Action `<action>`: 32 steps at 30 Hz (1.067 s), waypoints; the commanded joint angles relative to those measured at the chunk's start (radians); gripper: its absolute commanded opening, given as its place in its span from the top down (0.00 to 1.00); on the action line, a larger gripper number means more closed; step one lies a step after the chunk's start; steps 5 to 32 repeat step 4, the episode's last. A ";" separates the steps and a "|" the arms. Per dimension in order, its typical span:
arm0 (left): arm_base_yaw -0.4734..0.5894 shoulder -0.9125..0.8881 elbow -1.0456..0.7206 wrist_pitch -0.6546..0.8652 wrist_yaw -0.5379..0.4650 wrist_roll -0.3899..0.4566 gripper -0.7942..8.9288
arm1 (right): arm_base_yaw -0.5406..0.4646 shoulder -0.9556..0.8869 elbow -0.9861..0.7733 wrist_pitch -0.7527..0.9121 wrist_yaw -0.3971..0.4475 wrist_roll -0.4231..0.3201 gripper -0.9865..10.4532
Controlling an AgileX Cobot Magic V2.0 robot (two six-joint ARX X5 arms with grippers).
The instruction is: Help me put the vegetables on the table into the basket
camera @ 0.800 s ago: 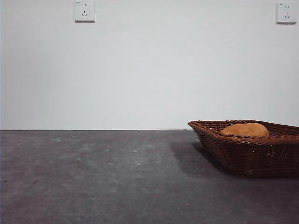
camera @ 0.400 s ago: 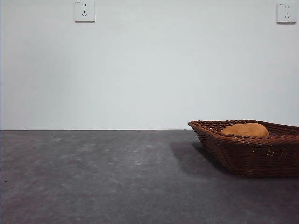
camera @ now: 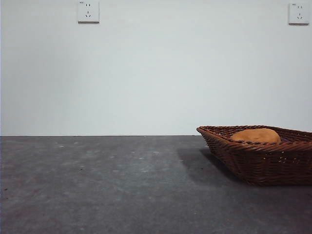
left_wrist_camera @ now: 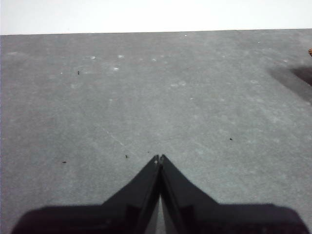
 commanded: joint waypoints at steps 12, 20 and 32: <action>0.003 0.001 -0.010 0.006 0.000 -0.009 0.92 | -0.001 -0.001 -0.006 0.004 0.000 0.010 0.91; 0.003 0.001 -0.010 0.006 0.000 -0.009 0.92 | -0.001 -0.001 -0.006 0.004 0.000 0.010 0.91; 0.003 0.001 -0.010 0.006 0.000 -0.009 0.92 | -0.001 -0.001 -0.006 0.004 0.000 0.010 0.91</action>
